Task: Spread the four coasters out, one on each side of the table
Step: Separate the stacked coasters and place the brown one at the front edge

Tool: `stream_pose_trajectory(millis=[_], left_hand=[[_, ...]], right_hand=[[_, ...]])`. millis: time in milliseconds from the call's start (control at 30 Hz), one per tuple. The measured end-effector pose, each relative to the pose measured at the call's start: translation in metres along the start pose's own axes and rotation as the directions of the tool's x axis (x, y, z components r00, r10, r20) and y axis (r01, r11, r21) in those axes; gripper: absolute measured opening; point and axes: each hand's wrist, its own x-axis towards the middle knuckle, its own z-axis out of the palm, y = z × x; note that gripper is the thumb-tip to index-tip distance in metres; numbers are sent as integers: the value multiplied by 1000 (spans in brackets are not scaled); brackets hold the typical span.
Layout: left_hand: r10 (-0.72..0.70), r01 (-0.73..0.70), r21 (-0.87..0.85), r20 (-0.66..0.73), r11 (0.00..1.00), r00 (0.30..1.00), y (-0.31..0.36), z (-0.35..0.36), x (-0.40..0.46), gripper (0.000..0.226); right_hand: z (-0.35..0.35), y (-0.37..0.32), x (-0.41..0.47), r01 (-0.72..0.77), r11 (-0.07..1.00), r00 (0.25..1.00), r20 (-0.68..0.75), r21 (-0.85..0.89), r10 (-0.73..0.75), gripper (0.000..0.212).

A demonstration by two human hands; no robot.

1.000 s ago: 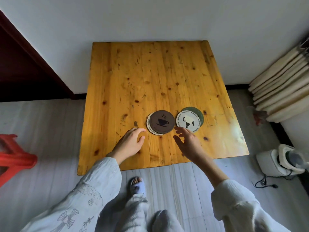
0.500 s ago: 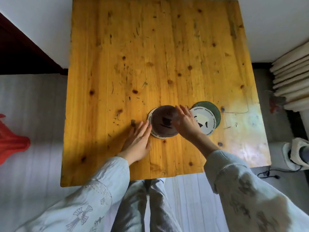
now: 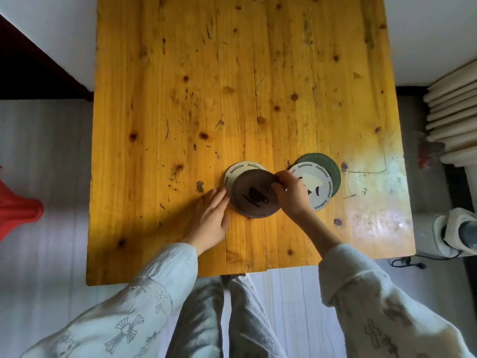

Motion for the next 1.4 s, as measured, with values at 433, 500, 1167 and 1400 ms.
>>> stream_pose_trajectory(millis=[433, 500, 1167, 1400], left_hand=[[-308, 306, -627, 109, 716, 945, 21, 4, -38, 24], [-346, 360, -616, 148, 700, 926, 18, 17, -48, 20], [-304, 431, -622, 306, 653, 902, 59, 29, -54, 45], [-301, 454, -688, 340, 566, 891, 61, 31, -59, 45]], right_hand=[[-7, 22, -78, -149, 973, 974, 195, 178, 114, 23], [2, 32, -86, -178, 977, 969, 196, 118, 153, 25], [1, 61, -91, -241, 968, 952, 178, -62, 249, 39], [-4, 61, -96, -219, 974, 953, 202, -63, 227, 36]])
